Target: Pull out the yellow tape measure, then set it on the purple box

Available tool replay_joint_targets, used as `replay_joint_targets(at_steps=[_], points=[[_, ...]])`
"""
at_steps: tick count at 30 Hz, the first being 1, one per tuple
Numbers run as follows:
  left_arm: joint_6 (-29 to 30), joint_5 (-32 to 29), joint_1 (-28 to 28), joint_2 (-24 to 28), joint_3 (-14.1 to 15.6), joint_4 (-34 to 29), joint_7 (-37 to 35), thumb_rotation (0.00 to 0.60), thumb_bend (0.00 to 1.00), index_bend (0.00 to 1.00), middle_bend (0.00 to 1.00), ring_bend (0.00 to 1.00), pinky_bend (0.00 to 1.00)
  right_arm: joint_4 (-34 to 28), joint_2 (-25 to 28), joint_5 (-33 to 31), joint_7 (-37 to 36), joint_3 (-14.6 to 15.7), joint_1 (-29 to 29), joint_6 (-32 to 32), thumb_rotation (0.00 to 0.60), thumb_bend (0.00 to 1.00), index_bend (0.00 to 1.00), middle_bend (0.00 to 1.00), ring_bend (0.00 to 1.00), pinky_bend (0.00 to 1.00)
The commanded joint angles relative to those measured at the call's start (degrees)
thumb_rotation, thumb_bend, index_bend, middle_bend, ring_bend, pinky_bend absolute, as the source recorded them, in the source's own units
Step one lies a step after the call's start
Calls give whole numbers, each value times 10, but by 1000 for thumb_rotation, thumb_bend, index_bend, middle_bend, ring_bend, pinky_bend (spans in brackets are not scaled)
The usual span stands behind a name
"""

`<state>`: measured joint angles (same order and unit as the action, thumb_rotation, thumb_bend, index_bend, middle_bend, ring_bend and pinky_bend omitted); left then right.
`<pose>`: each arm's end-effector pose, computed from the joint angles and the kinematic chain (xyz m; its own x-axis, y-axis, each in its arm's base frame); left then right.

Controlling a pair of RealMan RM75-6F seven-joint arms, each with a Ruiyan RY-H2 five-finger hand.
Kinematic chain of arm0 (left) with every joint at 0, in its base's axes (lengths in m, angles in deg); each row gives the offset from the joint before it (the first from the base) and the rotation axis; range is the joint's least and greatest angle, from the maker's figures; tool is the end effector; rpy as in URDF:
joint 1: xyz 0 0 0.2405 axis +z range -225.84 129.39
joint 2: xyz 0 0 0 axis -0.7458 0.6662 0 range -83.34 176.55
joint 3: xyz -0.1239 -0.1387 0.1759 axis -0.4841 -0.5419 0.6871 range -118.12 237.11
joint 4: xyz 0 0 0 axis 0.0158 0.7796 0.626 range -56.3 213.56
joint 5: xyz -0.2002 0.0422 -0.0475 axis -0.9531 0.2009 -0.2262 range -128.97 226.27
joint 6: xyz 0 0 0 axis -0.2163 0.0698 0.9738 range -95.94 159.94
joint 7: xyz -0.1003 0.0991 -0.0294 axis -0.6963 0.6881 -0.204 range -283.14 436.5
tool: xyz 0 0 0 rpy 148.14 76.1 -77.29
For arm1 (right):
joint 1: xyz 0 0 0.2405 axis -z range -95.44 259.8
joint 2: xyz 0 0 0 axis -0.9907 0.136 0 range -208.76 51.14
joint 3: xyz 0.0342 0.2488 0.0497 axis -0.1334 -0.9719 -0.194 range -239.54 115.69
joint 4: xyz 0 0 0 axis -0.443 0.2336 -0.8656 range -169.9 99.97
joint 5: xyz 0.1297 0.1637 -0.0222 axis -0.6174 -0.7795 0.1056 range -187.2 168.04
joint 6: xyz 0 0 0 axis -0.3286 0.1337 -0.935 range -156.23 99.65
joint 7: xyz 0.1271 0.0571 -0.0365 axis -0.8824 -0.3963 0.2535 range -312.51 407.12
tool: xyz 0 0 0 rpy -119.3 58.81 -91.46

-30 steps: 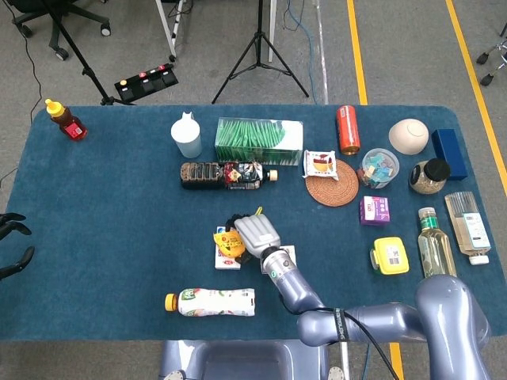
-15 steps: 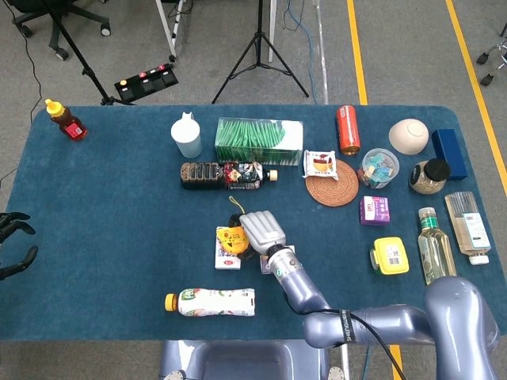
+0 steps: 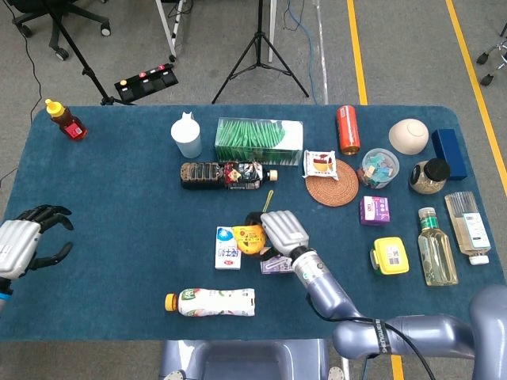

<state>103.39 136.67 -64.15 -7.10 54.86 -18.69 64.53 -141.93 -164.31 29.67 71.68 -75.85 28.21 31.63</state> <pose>-0.2719 0.2404 0.1800 0.3213 0.1490 0.9352 0.9374 -0.1899 -0.2919 -0.0485 -0.3189 -0.0082 0.1888 -0.4470 0.8744 -0.9505 -0.3070 0.0483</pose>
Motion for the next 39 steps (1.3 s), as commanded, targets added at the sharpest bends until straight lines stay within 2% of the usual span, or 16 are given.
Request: replay_joint_targets(at_steps=[1,8,12,19,39], points=[[-81,6,-57,37,-5,-55,-1,600,321,430,304,220,297,-21,18,27,-25,9,21,4,600,284,576,495,573,674],[-195,3,-136,66,-16,-102,-53,600,321,430,303,220,302,-39,32,58,-51,15,42,8,600,284,576,495,572,674],[-241,0,-176,70,-27,-111,-91,600,321,430,304,221,303,-47,39,71,-59,17,50,9,600,284,576,495,573,674],[-324,2,-247,59,-40,-98,-231,600,317,430,304,221,303,-61,53,94,-77,20,69,17,600,284,577,496,573,674],[-446,10,-397,-17,-58,-19,-409,600,316,430,284,203,297,-86,69,158,-121,31,117,41,600,284,577,497,573,674]])
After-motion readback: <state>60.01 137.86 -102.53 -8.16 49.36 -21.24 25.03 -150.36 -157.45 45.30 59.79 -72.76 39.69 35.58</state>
